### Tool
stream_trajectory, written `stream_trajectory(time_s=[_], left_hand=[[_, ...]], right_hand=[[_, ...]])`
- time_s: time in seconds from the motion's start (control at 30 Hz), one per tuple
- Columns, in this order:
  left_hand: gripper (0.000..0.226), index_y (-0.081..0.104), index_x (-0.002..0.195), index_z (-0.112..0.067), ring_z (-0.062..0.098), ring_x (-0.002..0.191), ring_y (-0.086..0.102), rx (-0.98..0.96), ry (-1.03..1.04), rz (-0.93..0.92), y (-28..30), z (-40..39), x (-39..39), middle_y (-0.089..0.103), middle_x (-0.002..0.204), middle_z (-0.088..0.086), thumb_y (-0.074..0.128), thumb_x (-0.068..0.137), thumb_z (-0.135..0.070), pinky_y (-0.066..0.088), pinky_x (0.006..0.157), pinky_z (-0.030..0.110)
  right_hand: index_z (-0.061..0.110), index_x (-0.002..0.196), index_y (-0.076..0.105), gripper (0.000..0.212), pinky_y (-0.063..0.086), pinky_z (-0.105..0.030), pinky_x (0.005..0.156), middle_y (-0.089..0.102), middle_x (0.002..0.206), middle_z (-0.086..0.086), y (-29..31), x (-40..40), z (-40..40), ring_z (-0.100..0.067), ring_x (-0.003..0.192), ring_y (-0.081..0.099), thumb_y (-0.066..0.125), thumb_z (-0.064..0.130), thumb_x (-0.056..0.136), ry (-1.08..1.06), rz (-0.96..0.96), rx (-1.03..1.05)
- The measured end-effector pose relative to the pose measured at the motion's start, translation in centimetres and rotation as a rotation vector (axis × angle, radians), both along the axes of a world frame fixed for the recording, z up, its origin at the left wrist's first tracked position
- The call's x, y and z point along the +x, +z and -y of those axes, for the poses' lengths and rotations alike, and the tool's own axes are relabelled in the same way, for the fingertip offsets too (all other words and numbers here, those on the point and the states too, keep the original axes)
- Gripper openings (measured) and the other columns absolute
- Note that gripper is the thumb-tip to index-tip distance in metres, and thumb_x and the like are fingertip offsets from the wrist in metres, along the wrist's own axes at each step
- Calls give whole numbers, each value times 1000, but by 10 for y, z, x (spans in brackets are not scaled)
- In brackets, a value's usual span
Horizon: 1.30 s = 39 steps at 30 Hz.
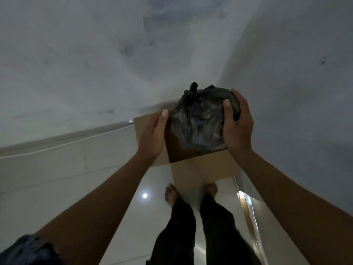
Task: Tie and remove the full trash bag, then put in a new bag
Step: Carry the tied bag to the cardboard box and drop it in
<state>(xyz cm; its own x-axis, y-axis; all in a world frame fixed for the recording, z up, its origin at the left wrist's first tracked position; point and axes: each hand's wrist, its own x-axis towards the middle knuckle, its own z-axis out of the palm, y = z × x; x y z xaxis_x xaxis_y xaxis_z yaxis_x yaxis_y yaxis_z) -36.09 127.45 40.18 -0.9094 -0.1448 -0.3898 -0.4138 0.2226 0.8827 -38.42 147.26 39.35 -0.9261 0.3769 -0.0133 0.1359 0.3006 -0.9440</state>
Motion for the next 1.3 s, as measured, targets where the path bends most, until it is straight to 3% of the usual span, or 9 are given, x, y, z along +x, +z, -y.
stream_trajectory(time_s=[0.13, 0.27, 0.33, 0.37, 0.47, 0.6, 0.73, 1.0, 1.3], left_hand=[[26, 63, 99, -47, -26, 89, 55, -40, 70, 31, -78, -7, -28, 66, 93, -35, 37, 103, -46, 38, 73, -2], [27, 56, 84, -47, -27, 81, 52, -169, 109, 6, -161, -17, -51, 59, 79, -46, 40, 105, -38, 36, 71, -5], [28, 63, 95, -41, -18, 96, 57, -210, 123, -2, -208, -18, -56, 65, 96, -36, 39, 101, -53, 44, 87, 5], [46, 66, 112, -35, -7, 113, 56, -243, 112, -5, -235, -19, -58, 66, 115, -25, 36, 96, -66, 46, 101, 21], [80, 39, 150, -27, 19, 149, 22, -423, 106, 98, -302, -21, -60, 31, 161, 2, 31, 87, -77, 23, 121, 47], [76, 14, 158, -25, 20, 154, 2, -651, 36, 80, -362, -18, -60, 5, 167, 4, 29, 96, -64, 7, 123, 45], [68, 6, 158, -14, 20, 154, -3, -755, -19, 101, -409, -17, -61, 1, 167, 6, 29, 104, -47, 7, 124, 47], [63, 4, 157, -10, 23, 154, -5, -869, -24, 84, -426, -24, -57, 0, 167, 9, 29, 106, -38, 3, 124, 45], [64, 13, 158, -15, 25, 154, -4, -833, -70, 98, -334, -26, -69, 6, 167, 9, 28, 104, -45, 2, 124, 47]], right_hand=[[21, 138, 54, 39, 46, -25, 106, 57, 138, 3, -81, -34, -10, -6, 127, 53, 53, 34, 101, 47, 9, 8], [20, 138, 54, 38, 44, -8, 95, 54, 125, 25, -171, -55, -23, 18, 113, 51, 53, 28, 101, 110, 48, 6], [24, 139, 53, 39, 44, -8, 94, 52, 122, 31, -210, -61, -25, 22, 111, 49, 53, 32, 101, 146, 86, -6], [25, 139, 54, 39, 45, -9, 95, 53, 123, 28, -231, -64, -26, 21, 111, 49, 53, 34, 100, 154, 98, -5], [27, 139, 54, 40, 45, -14, 100, 57, 131, 14, -296, -75, -24, 12, 116, 51, 54, 36, 100, 179, 137, -2], [31, 137, 54, 40, 45, -18, 101, 54, 131, 17, -363, -87, -15, 2, 122, 51, 54, 40, 99, 219, 193, 33], [19, 137, 55, 39, 34, 3, 93, 52, 127, 15, -408, -91, -8, 13, 115, 43, 57, 28, 100, 296, 225, 26], [26, 145, 47, 47, 42, -24, 104, 51, 146, 2, -444, -78, -8, -12, 132, 47, 51, 40, 100, 398, 421, 46], [24, 148, 42, 49, 29, -47, 118, 44, 153, -2, -350, -88, -15, -18, 146, 31, 45, 40, 102, 575, 306, 325]])
